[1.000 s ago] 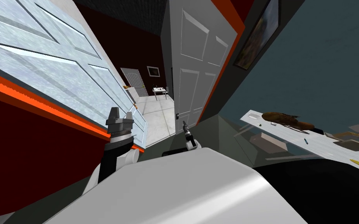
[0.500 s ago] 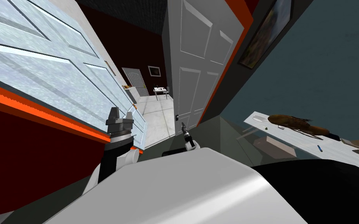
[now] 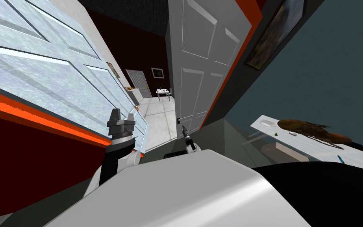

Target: Push the door open

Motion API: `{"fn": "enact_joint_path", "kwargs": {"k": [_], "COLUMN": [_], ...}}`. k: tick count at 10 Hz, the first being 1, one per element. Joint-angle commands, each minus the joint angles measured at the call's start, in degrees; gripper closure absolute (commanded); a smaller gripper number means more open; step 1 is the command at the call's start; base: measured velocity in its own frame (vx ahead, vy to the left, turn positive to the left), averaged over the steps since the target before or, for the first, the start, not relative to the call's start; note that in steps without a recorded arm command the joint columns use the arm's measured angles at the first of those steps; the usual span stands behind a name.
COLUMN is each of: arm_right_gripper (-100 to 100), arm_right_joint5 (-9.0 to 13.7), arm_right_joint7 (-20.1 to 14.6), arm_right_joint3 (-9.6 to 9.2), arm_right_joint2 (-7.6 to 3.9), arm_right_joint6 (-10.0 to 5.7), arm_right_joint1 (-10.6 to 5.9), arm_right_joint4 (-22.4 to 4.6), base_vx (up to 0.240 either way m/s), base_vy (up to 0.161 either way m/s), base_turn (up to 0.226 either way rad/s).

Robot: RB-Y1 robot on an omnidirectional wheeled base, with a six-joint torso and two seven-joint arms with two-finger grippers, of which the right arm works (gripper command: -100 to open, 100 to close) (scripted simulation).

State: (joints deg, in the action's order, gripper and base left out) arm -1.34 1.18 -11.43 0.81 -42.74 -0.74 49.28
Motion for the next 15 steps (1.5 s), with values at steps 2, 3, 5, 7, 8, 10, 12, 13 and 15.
{"fn": "enact_joint_path", "kwargs": {"k": [2, 3, 5, 7, 8, 10, 12, 13, 15], "arm_right_gripper": [-100, -100, -100, -100, -100, -100, -100, -100, -100], "arm_right_joint5": [0.1, 0.1, 0.1, 0.2, 0.2, 0.4, 0.5, 0.5, 0.6], "arm_right_joint7": [-0.4, -0.5, -0.7, -0.6, -0.6, -0.6, -0.6, -0.6, -0.5], "arm_right_joint3": [-0.32, -0.41, -0.59, -0.36, -0.25, 0.02, 0.31, 0.43, 0.68], "arm_right_joint2": [0.58, 0.76, 1.19, -0.62, -1.32, -2.09, -1.71, -1.12, 1.09], "arm_right_joint6": [-0.16, -0.22, -0.34, -0.33, -0.35, -0.41, -0.48, -0.50, -0.56], "arm_right_joint1": [-1.18, -1.41, -1.90, -1.95, -2.05, -2.27, -2.51, -2.61, -2.82], "arm_right_joint4": [-3.0, -3.7, -5.2, -5.0, -5.2, -5.5, -5.8, -5.9, -6.2], "base_vx": [0.115, 0.070, 0.056, 0.064, 0.183, 0.169, 0.204, 0.201, 0.176], "base_vy": [-0.078, -0.059, -0.043, 0.008, 0.040, 0.054, 0.049, 0.045, 0.045], "base_turn": [0.041, 0.023, 0.025, 0.016, 0.020, 0.022, 0.025, 0.023, 0.018]}}
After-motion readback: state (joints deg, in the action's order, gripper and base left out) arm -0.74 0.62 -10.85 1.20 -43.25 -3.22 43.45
